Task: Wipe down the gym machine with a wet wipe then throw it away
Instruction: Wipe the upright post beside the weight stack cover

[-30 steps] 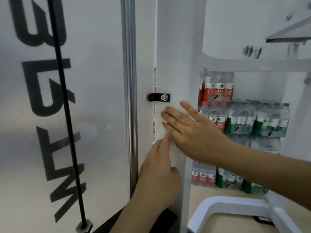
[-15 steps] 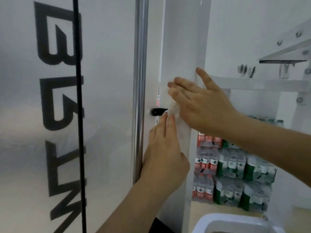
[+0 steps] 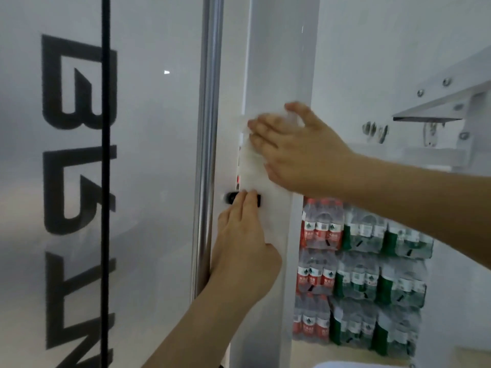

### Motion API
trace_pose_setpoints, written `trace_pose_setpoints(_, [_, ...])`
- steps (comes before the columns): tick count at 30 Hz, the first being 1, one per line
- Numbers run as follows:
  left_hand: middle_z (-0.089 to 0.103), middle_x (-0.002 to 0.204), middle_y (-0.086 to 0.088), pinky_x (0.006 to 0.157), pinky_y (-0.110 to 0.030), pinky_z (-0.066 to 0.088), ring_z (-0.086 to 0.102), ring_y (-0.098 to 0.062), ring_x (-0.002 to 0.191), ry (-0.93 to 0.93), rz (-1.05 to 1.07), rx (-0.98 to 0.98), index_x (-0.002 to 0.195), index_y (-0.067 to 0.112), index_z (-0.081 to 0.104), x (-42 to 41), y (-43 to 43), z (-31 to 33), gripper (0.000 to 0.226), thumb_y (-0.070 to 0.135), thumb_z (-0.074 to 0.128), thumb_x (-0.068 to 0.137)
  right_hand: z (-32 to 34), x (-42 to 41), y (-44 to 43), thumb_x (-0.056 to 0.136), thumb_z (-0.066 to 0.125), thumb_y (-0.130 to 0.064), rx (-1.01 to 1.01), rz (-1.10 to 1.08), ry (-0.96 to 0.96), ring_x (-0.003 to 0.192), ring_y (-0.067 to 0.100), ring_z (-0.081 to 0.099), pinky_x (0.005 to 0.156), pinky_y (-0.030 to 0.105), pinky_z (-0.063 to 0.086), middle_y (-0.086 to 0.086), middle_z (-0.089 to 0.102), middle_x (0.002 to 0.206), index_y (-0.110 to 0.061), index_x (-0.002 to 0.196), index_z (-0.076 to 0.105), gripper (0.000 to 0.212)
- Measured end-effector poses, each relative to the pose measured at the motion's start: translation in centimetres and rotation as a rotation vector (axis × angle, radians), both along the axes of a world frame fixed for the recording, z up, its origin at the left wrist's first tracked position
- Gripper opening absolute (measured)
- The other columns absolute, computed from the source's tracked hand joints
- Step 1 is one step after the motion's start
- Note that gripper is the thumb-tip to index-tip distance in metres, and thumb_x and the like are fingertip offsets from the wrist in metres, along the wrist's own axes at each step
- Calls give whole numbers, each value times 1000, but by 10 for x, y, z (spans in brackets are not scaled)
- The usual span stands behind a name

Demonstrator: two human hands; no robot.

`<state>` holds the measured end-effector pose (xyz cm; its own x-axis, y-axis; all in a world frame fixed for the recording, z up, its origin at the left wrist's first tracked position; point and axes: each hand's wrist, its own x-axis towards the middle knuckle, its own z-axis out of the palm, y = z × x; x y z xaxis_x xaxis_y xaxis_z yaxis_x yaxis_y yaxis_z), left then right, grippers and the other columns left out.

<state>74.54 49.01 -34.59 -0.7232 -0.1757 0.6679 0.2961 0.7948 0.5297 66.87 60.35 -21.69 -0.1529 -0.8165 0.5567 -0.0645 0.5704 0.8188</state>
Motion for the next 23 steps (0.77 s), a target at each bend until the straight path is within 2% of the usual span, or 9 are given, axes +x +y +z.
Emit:
trace_pose_setpoints(3, [5,160,10,120,-28,13,3,-11,147,1,-37,24,154,27,4,-2,3,12,85,5,53,88,6,1,0,89,22,-27,-62,50,-3,134,30,46,114,54,26,17,51,143,-2,132,57,60])
trace_pose_setpoints(7, [34,149,-3,112,-39,34,31,-21,138,-4,-58,66,146,17,30,-7,0,25,68,11,57,84,-49,-4,16,93,27,-29,90,124,-96,141,27,37,114,58,23,11,45,148,-12,136,55,53])
trace_pose_setpoints(9, [27,153,-1,116,-36,28,24,-21,141,-8,-47,-14,150,18,23,-3,-1,25,73,10,55,85,-53,-4,26,95,31,-33,81,159,-91,143,26,33,114,58,21,8,45,149,-15,137,53,51])
trace_pose_setpoints(11, [2,160,6,120,-27,11,1,-17,147,13,-35,-146,155,22,1,2,-1,24,86,9,53,87,-49,-3,29,95,36,-36,-26,209,-81,144,26,33,115,56,22,9,46,148,-12,136,55,52])
trace_pose_setpoints(13, [-13,160,11,116,-24,4,-11,-9,147,55,-31,-220,153,25,-12,5,4,27,92,8,52,89,-45,-3,30,96,40,-37,-172,265,-84,143,26,33,114,54,28,12,45,148,-8,138,53,53])
trace_pose_setpoints(15, [-17,159,15,116,-21,-2,-14,-5,145,94,-38,-257,152,27,-15,5,10,34,92,7,51,91,-42,-3,29,97,44,-32,-312,324,-86,139,30,39,112,49,34,16,48,145,-3,137,53,50])
trace_pose_setpoints(17, [-7,161,14,112,-15,-2,-6,-4,146,158,-68,-267,153,28,-8,-1,15,43,89,7,51,91,-41,-7,29,95,49,-22,-450,456,-94,124,33,54,106,41,42,19,59,132,0,128,60,40])
trace_pose_setpoints(20, [30,153,13,115,-14,18,27,-3,138,308,-88,-239,152,27,25,-5,18,54,66,12,52,93,-49,-7,29,89,65,-13,-780,788,-409,95,19,64,88,33,52,4,70,104,-9,112,68,23])
trace_pose_setpoints(23, [54,131,19,94,-9,39,47,8,108,343,-60,-124,134,33,52,-2,12,61,40,31,55,95,-53,1,36,82,77,-18,-1083,926,-968,76,19,67,77,39,58,0,73,83,-17,97,72,16])
